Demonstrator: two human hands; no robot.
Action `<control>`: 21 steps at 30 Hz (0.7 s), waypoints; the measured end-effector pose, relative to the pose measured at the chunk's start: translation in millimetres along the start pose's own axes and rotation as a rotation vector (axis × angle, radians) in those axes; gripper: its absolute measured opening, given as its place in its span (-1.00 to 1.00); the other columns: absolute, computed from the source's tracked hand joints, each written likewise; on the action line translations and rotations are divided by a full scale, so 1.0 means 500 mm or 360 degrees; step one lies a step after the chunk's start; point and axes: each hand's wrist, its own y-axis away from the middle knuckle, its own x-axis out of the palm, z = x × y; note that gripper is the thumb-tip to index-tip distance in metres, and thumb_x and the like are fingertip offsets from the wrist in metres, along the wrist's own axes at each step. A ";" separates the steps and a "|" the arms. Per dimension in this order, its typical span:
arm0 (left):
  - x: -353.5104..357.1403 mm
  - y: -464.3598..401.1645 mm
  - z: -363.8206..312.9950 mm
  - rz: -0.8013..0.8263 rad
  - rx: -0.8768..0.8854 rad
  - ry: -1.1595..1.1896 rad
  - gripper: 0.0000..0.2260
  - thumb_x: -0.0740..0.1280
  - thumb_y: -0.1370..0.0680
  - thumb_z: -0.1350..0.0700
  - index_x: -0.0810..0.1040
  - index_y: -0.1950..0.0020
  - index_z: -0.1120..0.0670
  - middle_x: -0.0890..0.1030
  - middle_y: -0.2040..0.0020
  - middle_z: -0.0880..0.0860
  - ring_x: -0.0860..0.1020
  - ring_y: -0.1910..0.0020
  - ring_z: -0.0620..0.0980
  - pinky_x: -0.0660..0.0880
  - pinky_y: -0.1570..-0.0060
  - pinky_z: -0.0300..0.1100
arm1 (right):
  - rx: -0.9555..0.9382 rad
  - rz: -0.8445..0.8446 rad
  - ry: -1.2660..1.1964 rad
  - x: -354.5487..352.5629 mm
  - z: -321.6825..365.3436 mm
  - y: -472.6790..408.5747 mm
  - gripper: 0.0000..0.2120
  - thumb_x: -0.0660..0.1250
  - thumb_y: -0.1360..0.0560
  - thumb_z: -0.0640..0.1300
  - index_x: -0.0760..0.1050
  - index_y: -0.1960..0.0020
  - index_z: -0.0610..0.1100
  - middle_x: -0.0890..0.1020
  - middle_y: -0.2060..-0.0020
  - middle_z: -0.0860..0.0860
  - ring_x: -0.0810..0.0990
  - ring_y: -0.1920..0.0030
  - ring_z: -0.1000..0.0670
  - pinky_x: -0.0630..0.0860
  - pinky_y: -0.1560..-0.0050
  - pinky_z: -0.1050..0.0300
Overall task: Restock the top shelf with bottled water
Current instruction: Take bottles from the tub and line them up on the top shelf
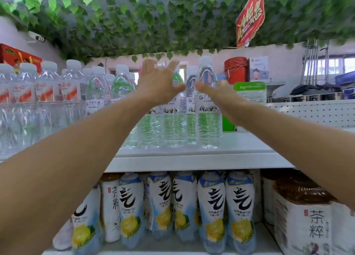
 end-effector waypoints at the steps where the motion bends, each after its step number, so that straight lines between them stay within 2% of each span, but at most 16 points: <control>1: 0.005 -0.004 0.005 0.0025 0.0047 -0.0060 -0.34 0.19 -0.57 -0.29 0.10 -0.58 -0.04 0.54 -0.28 0.22 0.15 -0.50 0.20 0.04 -0.45 0.05 | 0.0016 0.0054 0.0055 -0.004 -0.023 0.016 -0.04 0.46 -0.23 0.40 0.19 -0.47 0.03 0.37 -0.41 -0.15 0.38 -0.38 -0.20 0.35 -0.32 -0.23; 3: 0.015 -0.011 0.015 0.0053 0.0111 -0.0151 -0.27 0.19 -0.52 -0.37 0.08 -0.58 -0.07 0.54 -0.31 0.20 0.23 -0.49 0.20 -0.05 -0.51 0.09 | -0.0002 0.0185 0.0155 -0.013 -0.068 0.050 -0.38 0.51 -0.39 0.09 0.35 -0.34 -0.05 0.57 -0.19 -0.03 0.53 -0.22 -0.08 0.44 -0.20 -0.07; 4: 0.018 -0.012 0.018 0.0058 0.0123 -0.0172 -0.23 0.20 -0.49 -0.39 0.08 -0.58 -0.08 0.53 -0.34 0.20 0.27 -0.48 0.19 -0.10 -0.53 0.11 | -0.0023 0.0232 0.0220 -0.017 -0.090 0.063 -0.52 0.49 -0.43 -0.01 0.41 -0.27 -0.05 0.61 -0.10 0.03 0.56 -0.15 -0.01 0.45 -0.18 0.00; 6: 0.020 -0.010 0.019 0.0058 0.0132 -0.0152 -0.19 0.24 -0.46 -0.40 0.08 -0.58 -0.08 0.53 -0.34 0.19 0.32 -0.46 0.18 -0.19 -0.52 0.11 | -0.0099 0.0241 0.0261 -0.022 -0.110 0.087 -0.69 0.48 -0.46 -0.04 0.46 -0.15 0.00 0.62 0.00 0.13 0.58 -0.06 0.09 0.44 -0.15 0.11; 7: 0.018 -0.009 0.018 0.0051 0.0133 -0.0112 -0.20 0.27 -0.46 -0.38 0.09 -0.58 -0.08 0.56 -0.31 0.18 0.36 -0.44 0.16 -0.21 -0.52 0.10 | -0.0130 0.0231 0.0262 -0.020 -0.108 0.091 -0.71 0.48 -0.46 -0.04 0.47 -0.12 0.01 0.61 0.03 0.16 0.57 -0.04 0.13 0.43 -0.14 0.14; 12: 0.003 -0.012 0.015 0.0107 0.0143 0.0052 -0.22 0.35 -0.47 -0.30 0.13 -0.58 -0.08 0.66 -0.04 0.13 0.44 -0.38 0.14 -0.23 -0.54 0.07 | -0.0134 0.0102 0.0406 -0.006 -0.112 0.071 -0.51 0.50 -0.43 0.07 0.44 -0.25 -0.10 0.60 -0.05 0.05 0.57 -0.09 0.01 0.48 -0.18 0.03; 15: 0.005 -0.019 0.018 0.0144 0.0175 0.0049 -0.21 0.37 -0.48 -0.26 0.11 -0.59 -0.05 0.62 -0.20 0.16 0.40 -0.42 0.17 -0.24 -0.54 0.08 | -0.0124 0.0069 0.0454 0.003 -0.117 0.066 -0.37 0.50 -0.41 0.13 0.38 -0.34 -0.13 0.56 -0.18 -0.02 0.53 -0.21 -0.06 0.45 -0.30 -0.09; 17: 0.007 -0.022 0.021 0.0158 0.0195 0.0053 -0.20 0.37 -0.48 -0.25 0.09 -0.60 -0.03 0.53 -0.36 0.17 0.36 -0.44 0.18 -0.26 -0.54 0.08 | -0.0119 0.0053 0.0434 0.005 -0.117 0.063 -0.38 0.50 -0.42 0.12 0.38 -0.35 -0.13 0.56 -0.19 -0.02 0.52 -0.22 -0.06 0.44 -0.32 -0.11; 19: 0.003 -0.024 0.024 0.0169 0.0207 0.0084 -0.21 0.38 -0.49 -0.22 0.08 -0.60 -0.02 0.44 -0.45 0.15 0.32 -0.47 0.17 -0.27 -0.53 0.08 | -0.0103 0.0063 0.0413 0.008 -0.119 0.059 -0.37 0.50 -0.42 0.12 0.38 -0.36 -0.12 0.56 -0.20 -0.02 0.52 -0.23 -0.06 0.43 -0.33 -0.11; 21: -0.002 -0.024 0.027 0.0181 0.0223 0.0134 -0.22 0.39 -0.50 -0.18 0.09 -0.60 0.00 0.38 -0.48 0.14 0.26 -0.51 0.17 -0.26 -0.53 0.10 | -0.0090 0.0069 0.0426 0.014 -0.119 0.056 -0.28 0.50 -0.40 0.16 0.34 -0.42 -0.12 0.53 -0.28 -0.03 0.49 -0.29 -0.07 0.41 -0.36 -0.12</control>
